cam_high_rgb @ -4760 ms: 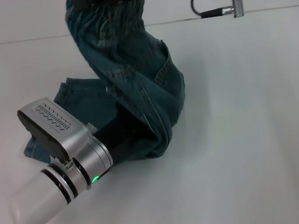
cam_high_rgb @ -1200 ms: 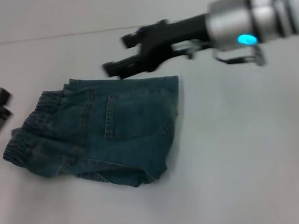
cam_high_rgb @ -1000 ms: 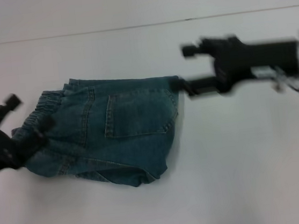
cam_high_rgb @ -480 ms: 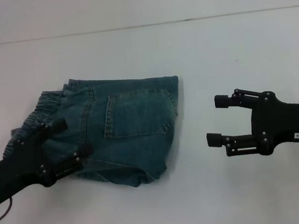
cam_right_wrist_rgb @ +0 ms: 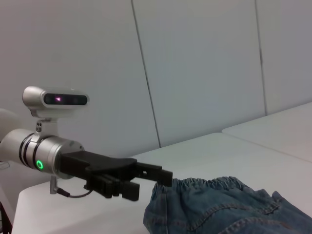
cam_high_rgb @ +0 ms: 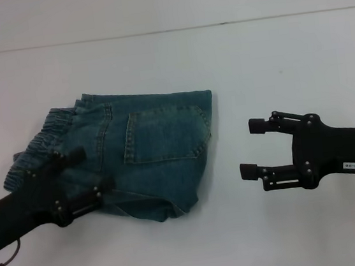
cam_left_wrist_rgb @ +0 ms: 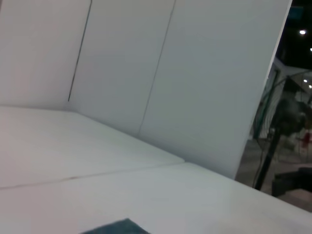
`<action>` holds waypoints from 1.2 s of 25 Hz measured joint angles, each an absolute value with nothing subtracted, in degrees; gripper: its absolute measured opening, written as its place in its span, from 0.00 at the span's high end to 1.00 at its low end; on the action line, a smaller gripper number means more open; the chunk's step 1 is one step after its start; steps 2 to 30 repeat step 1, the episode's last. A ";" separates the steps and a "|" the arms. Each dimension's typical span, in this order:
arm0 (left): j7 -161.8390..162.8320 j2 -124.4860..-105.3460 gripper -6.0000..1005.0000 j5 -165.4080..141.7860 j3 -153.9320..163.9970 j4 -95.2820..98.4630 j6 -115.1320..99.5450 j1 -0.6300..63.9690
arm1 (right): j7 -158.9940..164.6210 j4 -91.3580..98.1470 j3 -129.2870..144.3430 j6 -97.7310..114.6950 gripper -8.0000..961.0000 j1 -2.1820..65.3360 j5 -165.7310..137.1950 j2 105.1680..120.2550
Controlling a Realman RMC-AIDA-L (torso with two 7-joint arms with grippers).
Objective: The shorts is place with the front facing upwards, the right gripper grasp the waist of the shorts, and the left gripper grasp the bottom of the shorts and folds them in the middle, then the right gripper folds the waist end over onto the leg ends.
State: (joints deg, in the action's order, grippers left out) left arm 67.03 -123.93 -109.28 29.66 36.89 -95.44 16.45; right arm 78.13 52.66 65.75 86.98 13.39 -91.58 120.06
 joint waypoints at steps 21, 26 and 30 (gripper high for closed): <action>67.12 -123.93 0.07 -109.40 30.16 36.89 -95.16 16.48 | 78.13 52.66 65.75 86.98 0.03 13.40 -91.58 120.06; 67.12 -123.93 0.07 -109.40 30.16 36.89 -95.16 16.48 | 78.13 52.66 65.75 86.98 0.03 13.40 -91.58 120.06; 67.12 -123.93 0.07 -109.40 30.16 36.89 -95.16 16.48 | 78.13 52.66 65.75 86.98 0.03 13.40 -91.58 120.06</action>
